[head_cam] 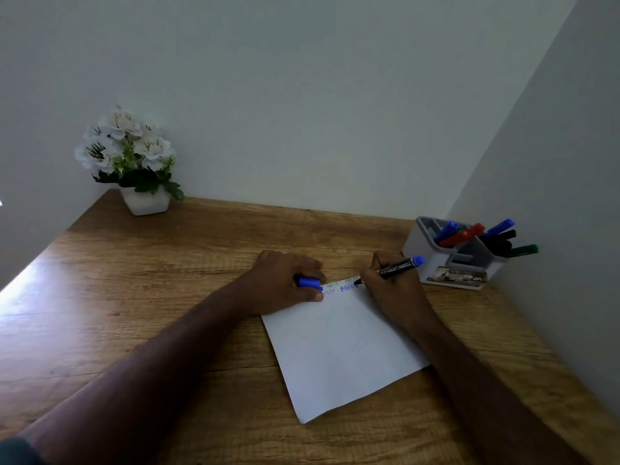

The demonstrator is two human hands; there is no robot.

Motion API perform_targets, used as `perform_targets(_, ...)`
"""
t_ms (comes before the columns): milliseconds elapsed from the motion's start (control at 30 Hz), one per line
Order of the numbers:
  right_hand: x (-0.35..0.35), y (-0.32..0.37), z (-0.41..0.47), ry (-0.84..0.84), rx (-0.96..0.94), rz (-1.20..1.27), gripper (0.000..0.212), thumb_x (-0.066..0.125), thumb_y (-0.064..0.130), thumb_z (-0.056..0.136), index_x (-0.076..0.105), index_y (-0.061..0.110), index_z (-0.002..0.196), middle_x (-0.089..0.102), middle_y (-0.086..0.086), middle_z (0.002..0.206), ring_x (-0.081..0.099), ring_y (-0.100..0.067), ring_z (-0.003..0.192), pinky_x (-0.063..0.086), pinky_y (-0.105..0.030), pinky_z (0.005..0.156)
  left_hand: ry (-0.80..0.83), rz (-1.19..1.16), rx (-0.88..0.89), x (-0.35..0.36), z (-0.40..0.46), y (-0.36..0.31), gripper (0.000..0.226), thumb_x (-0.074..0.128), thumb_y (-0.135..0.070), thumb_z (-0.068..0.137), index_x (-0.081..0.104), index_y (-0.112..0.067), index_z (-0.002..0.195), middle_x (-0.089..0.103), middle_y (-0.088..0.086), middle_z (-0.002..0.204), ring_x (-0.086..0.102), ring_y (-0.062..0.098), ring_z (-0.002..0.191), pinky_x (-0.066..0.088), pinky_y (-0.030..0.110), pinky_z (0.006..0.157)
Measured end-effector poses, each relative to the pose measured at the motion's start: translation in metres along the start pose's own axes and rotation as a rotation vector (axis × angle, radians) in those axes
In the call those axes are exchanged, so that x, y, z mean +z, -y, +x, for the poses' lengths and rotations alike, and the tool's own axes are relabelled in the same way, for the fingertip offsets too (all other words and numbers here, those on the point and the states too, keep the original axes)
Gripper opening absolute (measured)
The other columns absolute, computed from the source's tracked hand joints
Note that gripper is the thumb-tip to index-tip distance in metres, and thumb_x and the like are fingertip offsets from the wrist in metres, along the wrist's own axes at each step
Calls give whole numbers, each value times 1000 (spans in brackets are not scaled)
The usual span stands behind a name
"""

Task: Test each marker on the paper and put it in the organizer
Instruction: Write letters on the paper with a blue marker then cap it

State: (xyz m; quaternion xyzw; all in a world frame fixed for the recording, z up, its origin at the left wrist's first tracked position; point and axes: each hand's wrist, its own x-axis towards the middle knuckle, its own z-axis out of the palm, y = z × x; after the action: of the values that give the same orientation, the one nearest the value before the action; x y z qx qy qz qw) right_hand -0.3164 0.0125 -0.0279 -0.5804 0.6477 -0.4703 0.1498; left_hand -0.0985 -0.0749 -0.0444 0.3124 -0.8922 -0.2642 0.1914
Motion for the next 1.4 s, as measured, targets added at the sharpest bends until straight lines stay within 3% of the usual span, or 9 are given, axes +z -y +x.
perform_targets(133,-2,-1,0,13,10,26,32,62,0,81,38,-3,61,40,-10,57,37,-13,54,32,-23,50,0,1,-10,0,1,1,55,58,-62,73,68,-34,120,55,-11,141,44,7,134,28,51,114)
perform_targets(300,-13,3,-6,11,54,223,7,61,8,92,62,10,86,69,-6,73,58,-7,65,44,-22,60,5,13,-8,-1,0,-1,57,56,-62,73,67,-34,121,54,-11,142,42,6,136,26,50,115)
perform_targets(433,-18,2,-6,62,-17,120,9,69,3,86,70,6,78,67,-6,80,59,-14,74,45,-29,68,14,29,-4,0,2,0,55,56,-63,74,67,-36,120,55,-11,141,42,6,136,26,51,115)
perform_targets(533,-18,1,-4,28,25,65,13,67,-3,79,64,-1,67,64,-11,69,58,-19,65,46,-32,60,2,29,-1,0,2,1,54,56,-63,73,68,-37,118,56,-12,140,44,6,135,28,50,114)
perform_targets(700,-15,1,-3,15,69,33,23,63,-1,83,51,0,63,53,-6,57,45,-4,50,36,-15,47,2,20,-6,0,3,1,58,56,-65,70,68,-35,119,55,-12,140,45,7,134,28,51,115)
perform_targets(867,-15,0,-3,22,55,4,23,62,1,84,51,-2,64,53,-5,56,44,-4,50,37,-16,47,0,19,-8,0,2,-1,57,56,-63,71,68,-35,119,55,-12,140,45,7,134,28,50,115)
perform_targets(1000,-12,-1,-1,29,30,-21,26,63,-1,83,46,-6,64,48,-19,59,40,-8,53,33,-16,46,0,18,-2,-1,1,-2,54,57,-62,73,68,-36,119,55,-11,141,45,7,134,27,51,115)
perform_targets(1300,-15,-4,-3,16,29,26,32,62,4,83,39,-6,65,41,-10,60,36,-12,56,30,-19,49,-13,1,-10,-1,0,-3,53,60,-62,72,68,-37,118,56,-12,140,46,8,132,28,51,114)
perform_targets(1400,-15,-3,-3,-10,6,24,29,61,13,78,42,-4,65,43,-8,60,38,-11,57,31,-24,52,-3,22,-4,-2,-2,-8,54,60,-61,77,56,-47,130,54,-15,140,43,5,134,24,49,116)
